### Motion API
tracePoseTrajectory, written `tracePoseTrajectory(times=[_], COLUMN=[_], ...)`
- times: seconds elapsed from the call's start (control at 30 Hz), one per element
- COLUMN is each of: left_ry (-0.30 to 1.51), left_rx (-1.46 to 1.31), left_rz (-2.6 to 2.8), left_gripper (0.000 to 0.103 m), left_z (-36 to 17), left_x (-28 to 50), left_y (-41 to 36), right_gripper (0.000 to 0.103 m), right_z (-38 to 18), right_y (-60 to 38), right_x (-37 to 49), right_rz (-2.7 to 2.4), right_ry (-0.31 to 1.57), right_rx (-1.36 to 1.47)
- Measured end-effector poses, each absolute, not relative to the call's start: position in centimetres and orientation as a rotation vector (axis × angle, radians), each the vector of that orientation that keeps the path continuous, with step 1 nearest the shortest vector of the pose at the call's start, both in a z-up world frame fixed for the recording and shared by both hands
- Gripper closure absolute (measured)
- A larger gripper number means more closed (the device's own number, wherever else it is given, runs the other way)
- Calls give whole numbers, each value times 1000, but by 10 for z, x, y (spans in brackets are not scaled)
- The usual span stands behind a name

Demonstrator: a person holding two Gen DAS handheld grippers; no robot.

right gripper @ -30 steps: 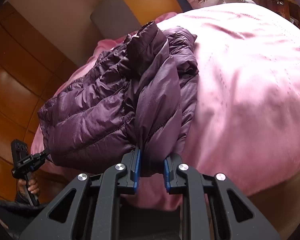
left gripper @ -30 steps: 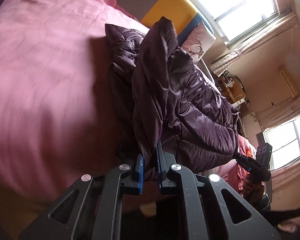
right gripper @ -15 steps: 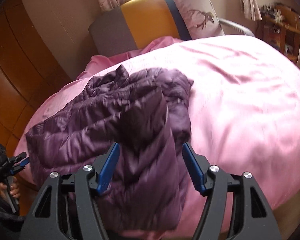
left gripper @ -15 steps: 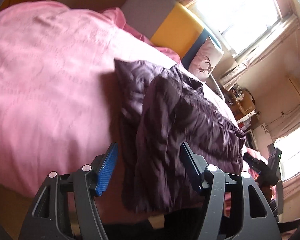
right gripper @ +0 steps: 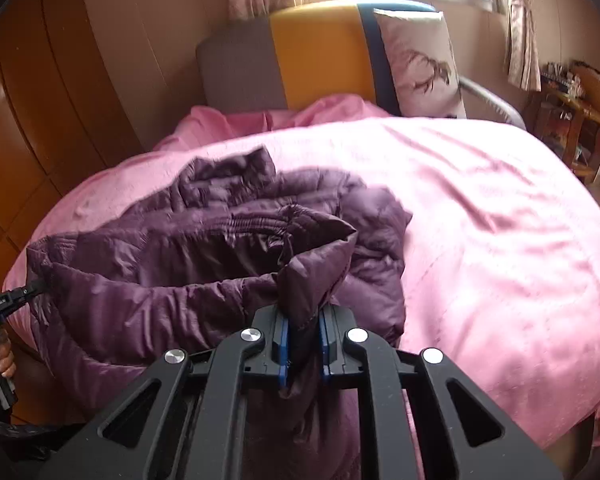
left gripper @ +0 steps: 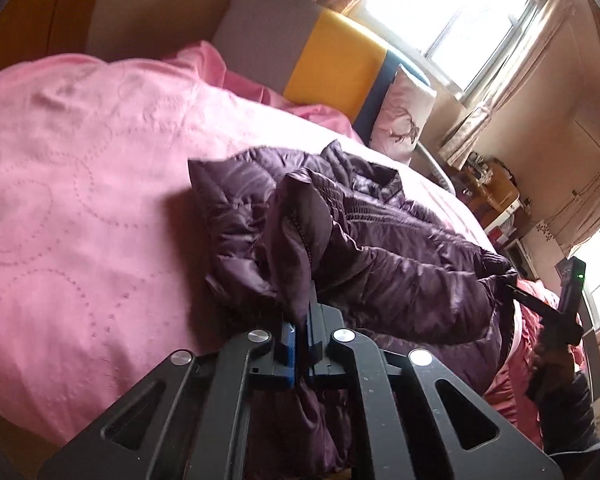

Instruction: Fold large clothes

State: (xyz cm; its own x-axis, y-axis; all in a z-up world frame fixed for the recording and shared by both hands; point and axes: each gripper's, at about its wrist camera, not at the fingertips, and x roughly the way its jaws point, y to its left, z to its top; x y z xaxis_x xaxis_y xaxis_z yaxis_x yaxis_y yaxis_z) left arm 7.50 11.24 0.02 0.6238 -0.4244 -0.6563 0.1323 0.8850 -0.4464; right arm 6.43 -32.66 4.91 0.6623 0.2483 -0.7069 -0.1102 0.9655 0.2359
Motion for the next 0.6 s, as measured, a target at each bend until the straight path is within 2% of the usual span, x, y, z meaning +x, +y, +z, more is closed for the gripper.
tracePoseTrajectory(times=[0.27,0.4,0.6], left_ry=[702,672,712], left_rx=[-369,-342,-339], left_rz=[-321,-291,-207], left_gripper=[101,101,101], left_z=[45,55,38], left_x=[97,136,211], left_y=[119,116,108], right_gripper=[94,94,94], right_z=[106,106,89], right_y=[-333,-331,-326], right_x=[89,136,197], right_rz=[217,173,82], right_ry=[681,672,700], right_rx=[229,255,253])
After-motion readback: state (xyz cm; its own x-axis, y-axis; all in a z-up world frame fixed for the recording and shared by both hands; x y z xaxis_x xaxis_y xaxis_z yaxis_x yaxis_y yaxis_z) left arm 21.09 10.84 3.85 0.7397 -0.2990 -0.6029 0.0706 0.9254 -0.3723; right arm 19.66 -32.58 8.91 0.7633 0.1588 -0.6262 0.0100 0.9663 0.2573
